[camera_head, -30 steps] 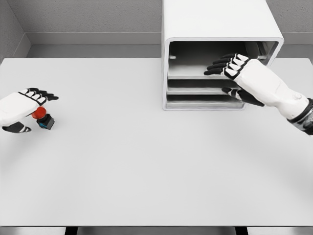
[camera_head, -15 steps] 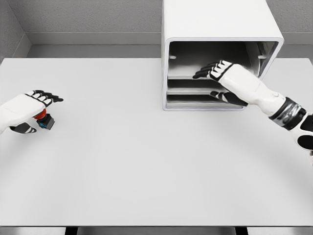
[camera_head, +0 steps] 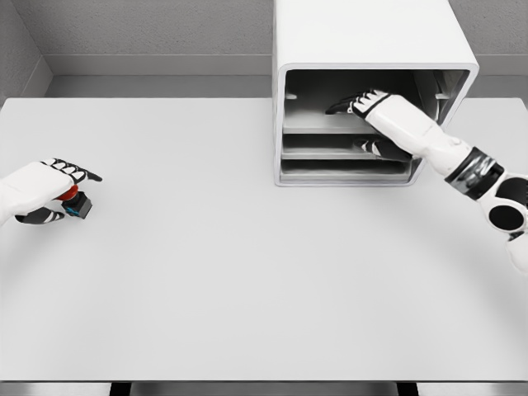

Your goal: Slide open multi-storey tabletop storage cabinets and put open load switch and slide close multi-storey tabletop storage cabinets

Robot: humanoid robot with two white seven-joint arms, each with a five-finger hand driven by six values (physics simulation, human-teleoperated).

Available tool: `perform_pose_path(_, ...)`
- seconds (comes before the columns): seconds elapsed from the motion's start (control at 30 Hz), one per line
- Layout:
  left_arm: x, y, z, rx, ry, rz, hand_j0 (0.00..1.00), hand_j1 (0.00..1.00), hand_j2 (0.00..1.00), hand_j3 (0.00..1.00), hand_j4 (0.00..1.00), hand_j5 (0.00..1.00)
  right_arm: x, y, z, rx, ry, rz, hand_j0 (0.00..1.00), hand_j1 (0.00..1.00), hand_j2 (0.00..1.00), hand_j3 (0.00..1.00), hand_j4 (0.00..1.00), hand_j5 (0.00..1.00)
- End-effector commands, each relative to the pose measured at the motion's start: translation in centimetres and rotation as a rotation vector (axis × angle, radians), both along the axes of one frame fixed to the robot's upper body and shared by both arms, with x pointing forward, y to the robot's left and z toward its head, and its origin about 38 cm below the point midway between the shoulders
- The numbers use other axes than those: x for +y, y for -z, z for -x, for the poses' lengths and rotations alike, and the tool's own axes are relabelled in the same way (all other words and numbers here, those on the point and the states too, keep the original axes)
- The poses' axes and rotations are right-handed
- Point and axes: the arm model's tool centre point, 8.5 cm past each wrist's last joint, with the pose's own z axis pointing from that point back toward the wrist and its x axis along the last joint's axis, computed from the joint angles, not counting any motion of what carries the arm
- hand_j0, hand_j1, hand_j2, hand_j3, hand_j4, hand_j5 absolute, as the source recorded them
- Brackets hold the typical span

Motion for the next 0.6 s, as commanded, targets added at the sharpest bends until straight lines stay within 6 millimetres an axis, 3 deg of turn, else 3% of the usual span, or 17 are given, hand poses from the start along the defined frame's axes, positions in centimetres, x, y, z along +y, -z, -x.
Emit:
perform_pose_path(0.0,0.10,-0.15,0.00,-0.002,-0.001,0.000,0.83,0.83,0.83,0.83,0.83,0.83,-0.10,0.75,-0.11,0.023,0.006,-0.001,0.78,0.78,0.78,0.78,0.78,0.78)
perform_pose_path(0.17,0.07,-0.13,0.04,-0.001,0.000,0.000,0.83,0.83,0.83,0.83,0.83,0.83,0.04,1.73,0.10,0.045,0.000,0.018,0.78,0.78,0.78,0.78,0.78,0.78)
perform_pose_path(0.27,0.02,-0.16,0.08,-0.002,0.002,0.001,0.77,0.77,0.77,0.77,0.77,0.77,-0.10,1.74,0.25,0.044,-0.001,0.029,0.80,0.80,0.80,0.80,0.80,0.80)
perform_pose_path(0.57,-0.06,-0.31,0.04,-0.007,0.004,0.003,0.70,0.70,0.70,0.70,0.70,0.70,-0.56,0.98,0.70,0.024,-0.009,0.049,0.81,0.81,0.81,0.81,0.81,0.81)
